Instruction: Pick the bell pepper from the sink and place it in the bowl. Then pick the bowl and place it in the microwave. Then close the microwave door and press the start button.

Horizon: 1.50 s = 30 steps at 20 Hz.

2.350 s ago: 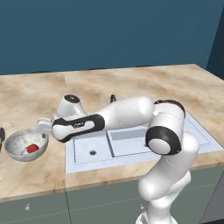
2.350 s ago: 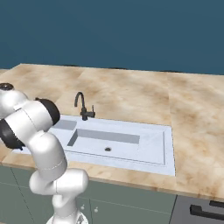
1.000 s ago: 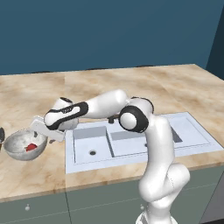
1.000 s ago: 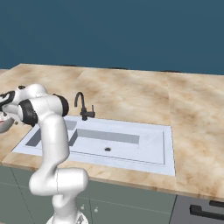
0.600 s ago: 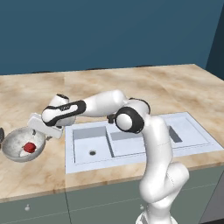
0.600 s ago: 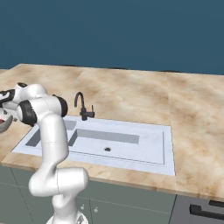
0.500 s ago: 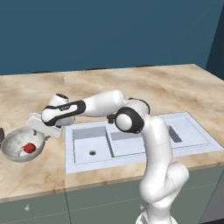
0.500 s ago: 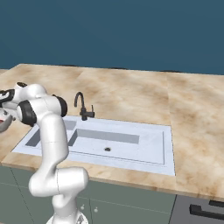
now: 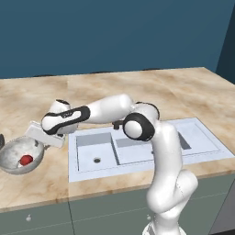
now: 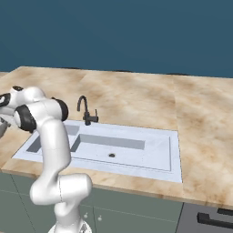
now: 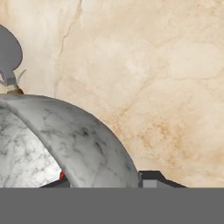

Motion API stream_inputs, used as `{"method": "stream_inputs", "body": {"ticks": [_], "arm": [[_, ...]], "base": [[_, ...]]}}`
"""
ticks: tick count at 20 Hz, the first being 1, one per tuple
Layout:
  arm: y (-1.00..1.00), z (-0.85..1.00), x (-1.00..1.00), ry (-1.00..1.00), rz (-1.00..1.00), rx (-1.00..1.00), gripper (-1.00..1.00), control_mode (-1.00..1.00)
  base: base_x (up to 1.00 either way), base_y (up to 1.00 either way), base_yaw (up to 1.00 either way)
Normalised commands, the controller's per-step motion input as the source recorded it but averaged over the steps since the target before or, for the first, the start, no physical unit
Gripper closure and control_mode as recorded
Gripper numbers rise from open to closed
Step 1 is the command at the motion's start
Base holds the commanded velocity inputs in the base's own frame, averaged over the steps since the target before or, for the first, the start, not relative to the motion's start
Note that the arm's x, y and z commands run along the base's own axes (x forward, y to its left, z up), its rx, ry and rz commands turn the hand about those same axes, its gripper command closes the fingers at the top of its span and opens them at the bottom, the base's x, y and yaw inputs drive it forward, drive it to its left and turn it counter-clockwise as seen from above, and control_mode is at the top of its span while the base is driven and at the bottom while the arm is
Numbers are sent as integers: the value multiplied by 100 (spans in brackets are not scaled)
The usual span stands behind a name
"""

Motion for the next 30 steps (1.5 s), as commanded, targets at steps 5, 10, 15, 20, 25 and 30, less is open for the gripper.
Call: {"method": "stream_inputs", "body": {"ticks": [5, 10, 15, 20, 25, 30], "arm": [[-34, 93, -65, 0, 0, 1, 100, -100], [-62, 100, -69, 0, 0, 2, 100, -100], [-85, 97, -72, 0, 0, 0, 100, -100], [-95, 100, -72, 0, 0, 0, 100, -100], [-99, 91, -55, -2, 0, 0, 100, -100], [-100, 47, -24, -4, -1, -2, 100, -100]], "base": [[0, 0, 0], [0, 0, 0], [0, 0, 0], [0, 0, 0], [0, 0, 0], [0, 0, 0]]}}
